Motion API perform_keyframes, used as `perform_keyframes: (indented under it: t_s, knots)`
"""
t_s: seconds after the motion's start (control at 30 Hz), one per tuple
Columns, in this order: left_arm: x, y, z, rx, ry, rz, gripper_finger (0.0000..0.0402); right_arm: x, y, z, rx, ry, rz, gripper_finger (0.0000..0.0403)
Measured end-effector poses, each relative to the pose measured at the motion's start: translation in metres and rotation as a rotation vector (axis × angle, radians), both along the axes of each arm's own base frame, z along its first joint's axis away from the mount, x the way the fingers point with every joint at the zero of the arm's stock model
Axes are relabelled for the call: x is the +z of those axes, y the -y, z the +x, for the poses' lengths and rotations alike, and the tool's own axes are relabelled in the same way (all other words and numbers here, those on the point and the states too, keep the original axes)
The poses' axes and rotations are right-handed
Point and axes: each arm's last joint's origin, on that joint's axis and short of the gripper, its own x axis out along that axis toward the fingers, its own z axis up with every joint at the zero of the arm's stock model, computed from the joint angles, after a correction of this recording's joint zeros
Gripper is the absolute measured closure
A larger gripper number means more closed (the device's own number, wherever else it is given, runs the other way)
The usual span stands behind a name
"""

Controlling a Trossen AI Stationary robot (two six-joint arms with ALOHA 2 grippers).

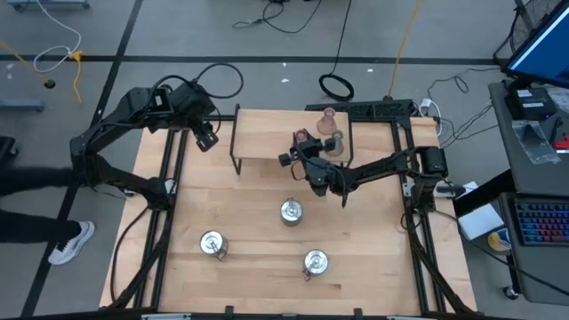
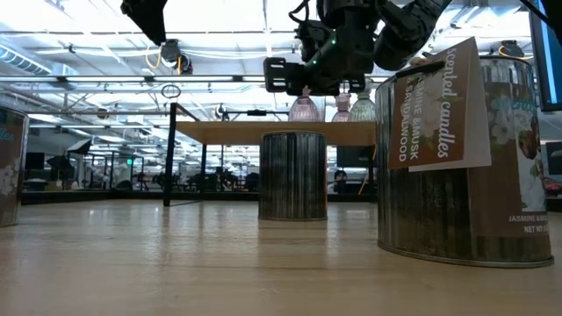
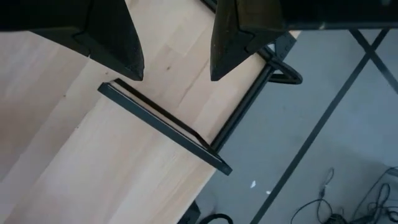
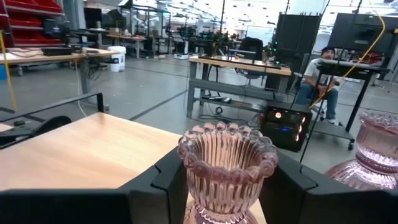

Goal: Pick & Place candle stick holders
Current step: Put the pink candle holder on the shelf

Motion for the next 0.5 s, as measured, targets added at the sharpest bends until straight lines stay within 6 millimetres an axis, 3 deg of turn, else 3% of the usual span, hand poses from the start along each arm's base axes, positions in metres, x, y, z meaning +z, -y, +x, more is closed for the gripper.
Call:
perform_keyframes:
  t_s: [0.5]
  knots:
    - [0.0000,0.0000,0.0000,0.000,0.000,-0.001,0.0215,0.0005,0.0002,-0.0002,-0.008,-0.007,-0.005,0.0229]
